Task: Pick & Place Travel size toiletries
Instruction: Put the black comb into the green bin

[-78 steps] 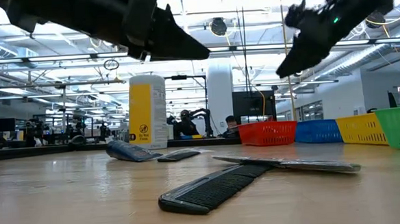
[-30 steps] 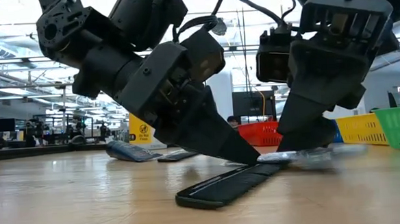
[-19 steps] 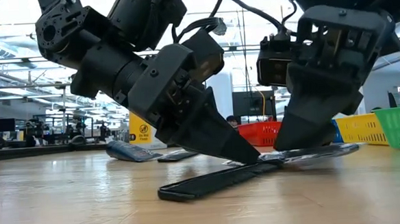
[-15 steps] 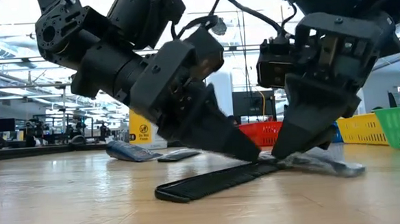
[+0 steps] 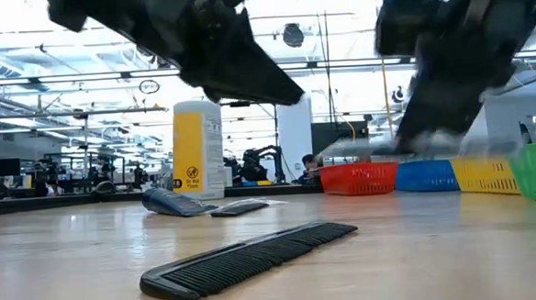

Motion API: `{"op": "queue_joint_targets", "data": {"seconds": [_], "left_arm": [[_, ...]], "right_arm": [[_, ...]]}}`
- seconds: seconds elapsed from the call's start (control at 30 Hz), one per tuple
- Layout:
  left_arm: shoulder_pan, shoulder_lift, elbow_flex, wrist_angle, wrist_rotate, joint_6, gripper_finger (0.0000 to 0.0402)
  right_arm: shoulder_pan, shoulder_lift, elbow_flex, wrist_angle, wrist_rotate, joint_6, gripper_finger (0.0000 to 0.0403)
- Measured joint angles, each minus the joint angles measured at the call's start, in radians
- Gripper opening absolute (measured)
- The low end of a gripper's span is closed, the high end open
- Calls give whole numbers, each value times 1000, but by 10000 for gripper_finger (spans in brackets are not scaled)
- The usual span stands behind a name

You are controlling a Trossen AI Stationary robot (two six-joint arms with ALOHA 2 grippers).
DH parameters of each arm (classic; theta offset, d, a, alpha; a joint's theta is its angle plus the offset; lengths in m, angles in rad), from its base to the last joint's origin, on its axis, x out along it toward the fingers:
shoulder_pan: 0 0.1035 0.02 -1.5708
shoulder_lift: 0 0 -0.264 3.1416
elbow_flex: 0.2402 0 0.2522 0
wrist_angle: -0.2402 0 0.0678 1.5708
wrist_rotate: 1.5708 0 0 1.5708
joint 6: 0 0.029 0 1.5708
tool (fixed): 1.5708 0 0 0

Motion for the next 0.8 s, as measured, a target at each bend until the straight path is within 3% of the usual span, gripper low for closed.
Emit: {"op": "queue_joint_targets", "data": {"seconds": [0.17,0.37,0.53,0.67,0.8], "left_arm": [[-32,-9,-1,-51,-127,6,21],[-34,-1,0,-53,-133,3,21],[-34,-1,0,-61,-134,4,21],[-34,-1,0,-63,-134,3,21],[-34,-1,0,-62,-134,3,21]], "right_arm": [[51,-200,2,-297,19,109,1],[127,-457,1,-800,52,383,0],[194,-596,1,-1100,43,610,0],[224,-627,1,-1242,-13,720,0],[229,-611,-18,-1194,-29,676,0]]}}
